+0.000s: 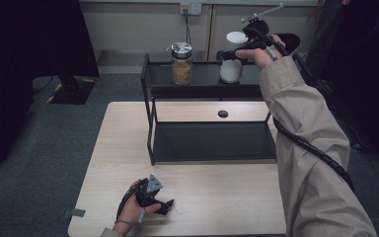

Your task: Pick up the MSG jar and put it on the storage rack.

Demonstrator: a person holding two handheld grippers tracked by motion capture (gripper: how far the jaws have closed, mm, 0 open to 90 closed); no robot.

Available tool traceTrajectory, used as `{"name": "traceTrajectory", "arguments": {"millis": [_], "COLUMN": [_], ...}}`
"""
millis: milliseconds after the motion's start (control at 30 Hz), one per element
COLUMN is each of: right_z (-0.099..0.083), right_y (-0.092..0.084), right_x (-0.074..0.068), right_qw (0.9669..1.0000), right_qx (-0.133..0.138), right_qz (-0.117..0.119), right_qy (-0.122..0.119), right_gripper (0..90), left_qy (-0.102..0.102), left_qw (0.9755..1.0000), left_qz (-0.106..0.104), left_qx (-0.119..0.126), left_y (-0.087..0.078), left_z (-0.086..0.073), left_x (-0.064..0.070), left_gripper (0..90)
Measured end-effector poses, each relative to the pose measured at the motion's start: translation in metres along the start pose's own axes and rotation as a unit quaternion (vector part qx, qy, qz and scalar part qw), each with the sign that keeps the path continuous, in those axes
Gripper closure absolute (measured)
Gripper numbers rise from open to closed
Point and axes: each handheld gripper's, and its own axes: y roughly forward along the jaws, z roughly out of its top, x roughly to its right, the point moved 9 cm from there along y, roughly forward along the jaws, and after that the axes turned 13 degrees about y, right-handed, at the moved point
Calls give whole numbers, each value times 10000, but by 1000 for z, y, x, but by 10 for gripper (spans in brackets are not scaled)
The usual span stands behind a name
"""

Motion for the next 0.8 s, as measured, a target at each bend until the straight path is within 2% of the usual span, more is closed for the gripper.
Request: {"name": "traceTrajectory", "arguments": {"millis": [300, 567, 667, 767, 800], "right_z": [-1, -4, -5, -7, -7], "right_y": [2, 2, 0, -3, -3], "right_x": [3, 4, 4, 3, 3], "right_qw": [10000, 9999, 9997, 9997, 9997], "right_qx": [40, 131, 214, 250, 250], "right_qz": [45, 68, 67, -3, -3], "right_qy": [75, 25, 25, -3, -3], "right_gripper": [347, 342, 303, 212, 212], "left_qy": [1, -2, -9, -10, -10], "left_qw": [10000, 10000, 10000, 10000, 10000], "left_qz": [-1, 6, 9, 12, 12], "left_qx": [-1, -2, -2, -5, -5], "left_y": [0, 0, 0, 0, 0], "left_z": [0, 0, 0, 0, 0], "left_x": [0, 0, 0, 1, 1], "left_gripper": [0, 0, 0, 0, 0]}}
